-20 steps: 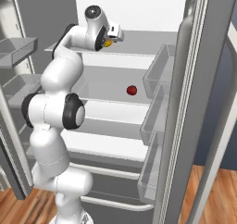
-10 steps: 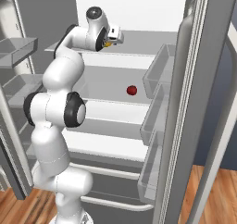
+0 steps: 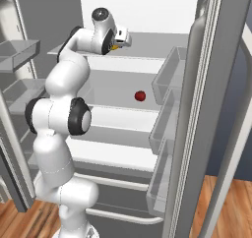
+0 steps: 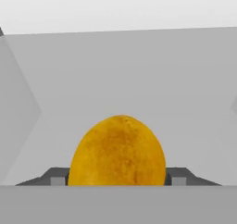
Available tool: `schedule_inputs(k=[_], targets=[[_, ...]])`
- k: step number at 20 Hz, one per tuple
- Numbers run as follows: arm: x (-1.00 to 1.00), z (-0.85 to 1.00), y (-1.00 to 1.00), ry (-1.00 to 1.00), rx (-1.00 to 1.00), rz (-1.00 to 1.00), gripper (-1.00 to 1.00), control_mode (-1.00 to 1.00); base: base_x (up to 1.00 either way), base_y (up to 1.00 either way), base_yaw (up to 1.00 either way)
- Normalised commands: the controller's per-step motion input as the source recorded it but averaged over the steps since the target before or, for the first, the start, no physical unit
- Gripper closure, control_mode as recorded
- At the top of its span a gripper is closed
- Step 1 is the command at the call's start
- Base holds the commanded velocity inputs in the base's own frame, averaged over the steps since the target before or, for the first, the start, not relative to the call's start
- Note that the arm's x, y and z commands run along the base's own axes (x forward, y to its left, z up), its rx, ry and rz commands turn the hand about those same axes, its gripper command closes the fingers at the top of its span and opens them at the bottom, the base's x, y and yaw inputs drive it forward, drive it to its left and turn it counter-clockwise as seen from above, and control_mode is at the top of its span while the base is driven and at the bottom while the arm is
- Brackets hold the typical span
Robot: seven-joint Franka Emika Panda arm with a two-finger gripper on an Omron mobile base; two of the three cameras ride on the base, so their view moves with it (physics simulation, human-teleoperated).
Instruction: Place the cold items (mango and tomato) from the fridge in one tupperware on the dining counter. Place the warm items (kebab skewer and hot dog) in the stove area in another tupperware.
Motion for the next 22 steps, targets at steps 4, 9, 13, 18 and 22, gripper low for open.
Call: schedule_inputs(k=[4, 9, 13, 18, 22], targets=[[0.00, 0.00, 0.00, -0.06, 0.00, 0.00, 1.00, -1.00, 0.00, 0.00, 0.00], [-0.53, 0.02, 0.00, -0.30, 0.00, -0.01, 1.00, -1.00, 0.00, 0.00, 0.00], [-0.94, 0.11, 0.00, -0.31, 0.00, -0.03, 1.00, -1.00, 0.00, 0.00, 0.00], [-0.98, 0.15, -0.06, 0.01, 0.05, -0.11, 1.00, -1.00, 0.00, 0.00, 0.00], [-1.00, 0.50, -0.06, 0.15, 0.09, -0.10, 1.00, -1.00, 0.00, 0.00, 0.00]])
